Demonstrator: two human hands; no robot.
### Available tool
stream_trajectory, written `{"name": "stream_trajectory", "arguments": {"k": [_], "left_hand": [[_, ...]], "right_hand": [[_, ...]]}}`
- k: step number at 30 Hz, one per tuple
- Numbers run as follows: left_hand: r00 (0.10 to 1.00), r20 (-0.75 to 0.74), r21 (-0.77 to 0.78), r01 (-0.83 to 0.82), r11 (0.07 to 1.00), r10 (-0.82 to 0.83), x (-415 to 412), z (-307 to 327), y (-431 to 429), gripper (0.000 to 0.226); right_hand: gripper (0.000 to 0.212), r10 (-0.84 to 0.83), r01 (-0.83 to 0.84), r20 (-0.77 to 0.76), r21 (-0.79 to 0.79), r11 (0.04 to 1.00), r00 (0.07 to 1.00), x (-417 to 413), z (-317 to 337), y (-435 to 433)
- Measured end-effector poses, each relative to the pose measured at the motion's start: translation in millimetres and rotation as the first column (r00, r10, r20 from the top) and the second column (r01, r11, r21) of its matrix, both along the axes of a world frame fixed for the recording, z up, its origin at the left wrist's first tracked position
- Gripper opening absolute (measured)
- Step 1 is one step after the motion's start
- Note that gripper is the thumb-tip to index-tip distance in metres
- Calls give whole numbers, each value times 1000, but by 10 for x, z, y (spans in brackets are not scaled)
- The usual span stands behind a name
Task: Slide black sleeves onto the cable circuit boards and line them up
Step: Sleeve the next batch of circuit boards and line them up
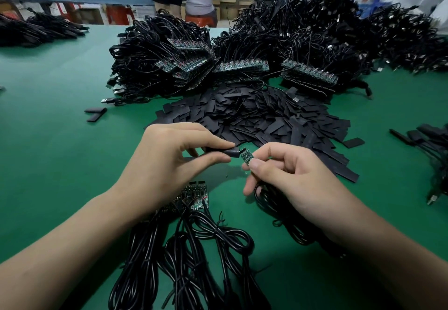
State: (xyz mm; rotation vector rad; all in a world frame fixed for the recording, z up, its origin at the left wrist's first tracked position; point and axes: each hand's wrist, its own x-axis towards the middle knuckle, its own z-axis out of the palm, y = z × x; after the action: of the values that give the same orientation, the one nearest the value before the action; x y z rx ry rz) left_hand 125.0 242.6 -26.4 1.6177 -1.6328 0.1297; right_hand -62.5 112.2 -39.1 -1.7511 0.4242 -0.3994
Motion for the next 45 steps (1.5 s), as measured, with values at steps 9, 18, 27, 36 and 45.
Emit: {"name": "stream_trajectory", "arguments": {"k": [9,18,27,36,45], "left_hand": [[999,19,13,34,999,-34,11,-28,-2,18],[948,290,97,109,989,-133,107,-44,-16,18],[939,304,210,97,973,-159,194,-44,-1,9],[935,309,231,103,968,-173,181,11,19,21],[926,327,121,157,980,-189,93,22,0,22]], "right_hand": [[17,-47,43,-47,-80,996,998,-23,21,14],[16,26,-67,-215,-187,980,976,-54,92,-37],[16,111,-97,-181,81,992,977,-59,125,-86],[17,127,-110,-184,98,989,975,-63,130,-99],[18,103,-88,-186,84,993,977,-62,139,-106]]}}
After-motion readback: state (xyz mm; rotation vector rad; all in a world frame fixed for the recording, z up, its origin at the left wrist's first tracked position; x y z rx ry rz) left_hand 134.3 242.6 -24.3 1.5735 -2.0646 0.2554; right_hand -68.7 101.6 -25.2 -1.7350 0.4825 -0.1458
